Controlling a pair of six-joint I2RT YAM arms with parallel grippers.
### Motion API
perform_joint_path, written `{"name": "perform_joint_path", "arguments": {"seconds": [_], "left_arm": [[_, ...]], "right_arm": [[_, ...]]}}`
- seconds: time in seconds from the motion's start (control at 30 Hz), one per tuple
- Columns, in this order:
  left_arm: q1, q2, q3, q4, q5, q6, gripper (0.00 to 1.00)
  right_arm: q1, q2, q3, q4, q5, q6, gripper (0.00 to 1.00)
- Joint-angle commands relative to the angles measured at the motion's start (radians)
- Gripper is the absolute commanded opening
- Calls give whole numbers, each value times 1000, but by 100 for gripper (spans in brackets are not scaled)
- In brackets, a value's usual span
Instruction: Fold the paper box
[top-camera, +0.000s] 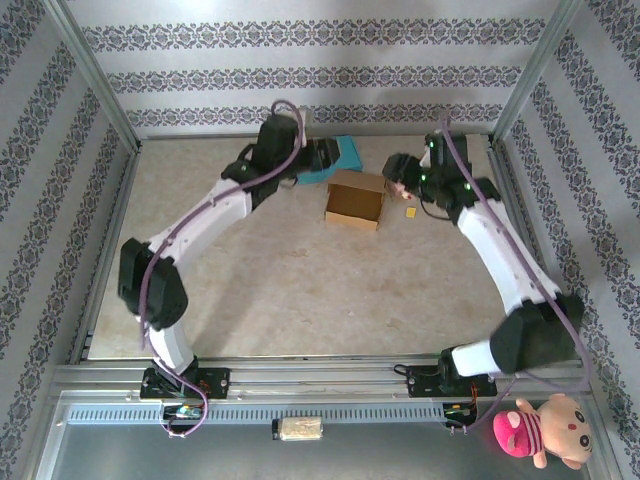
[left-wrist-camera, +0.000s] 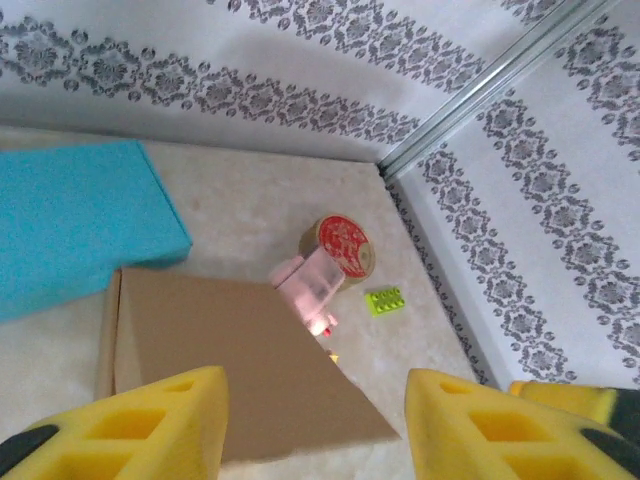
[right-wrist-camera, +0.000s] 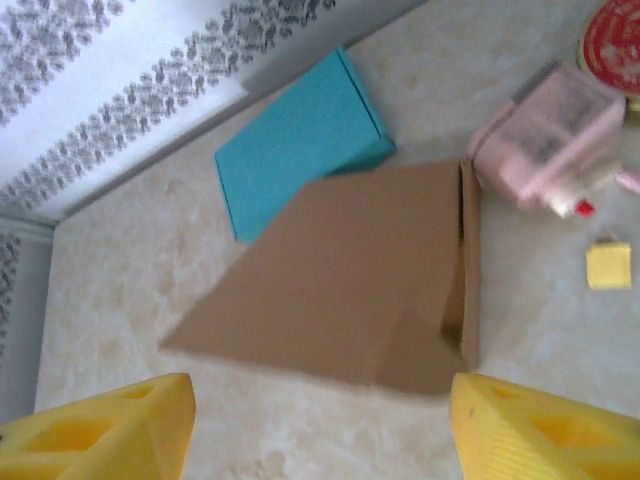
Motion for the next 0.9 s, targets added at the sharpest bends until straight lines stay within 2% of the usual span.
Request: {"name": "perform_joint_path", "arguments": {"seconds": [0.0,0.07,0.13,0.27,0.43,0.57,0.63,0.77,0.87], "left_arm": [[62,220,232,-315,65,69,51],[75,328,383,-424,85,97,54],[86,398,466,-473,164,95,56],[88,471,496,-477,285,86,58],[89,475,386,-415,321,85,54],[89,453,220,-317,333,73,40],[89,441,136,-269,320,68,36],[90,421,-11,-172,304,56,35],[93,370,-59,-125,301,53,37]], "right_arm": [[-15,161,114,-154,-94,-22,72],[-17,217,140,-154,-69,-22,73],[-19,265,157,-150,-71,-32,74],[-19,336,160,-150,-70,-47,73],[-7,369,76,-112,4,-56,68],[10,387,14,-94,71,-78,68],[19,399,-14,-87,116,-90,68],[38,427,-52,-82,173,-116,68],[39,407,-34,-107,159,-125,69]]}}
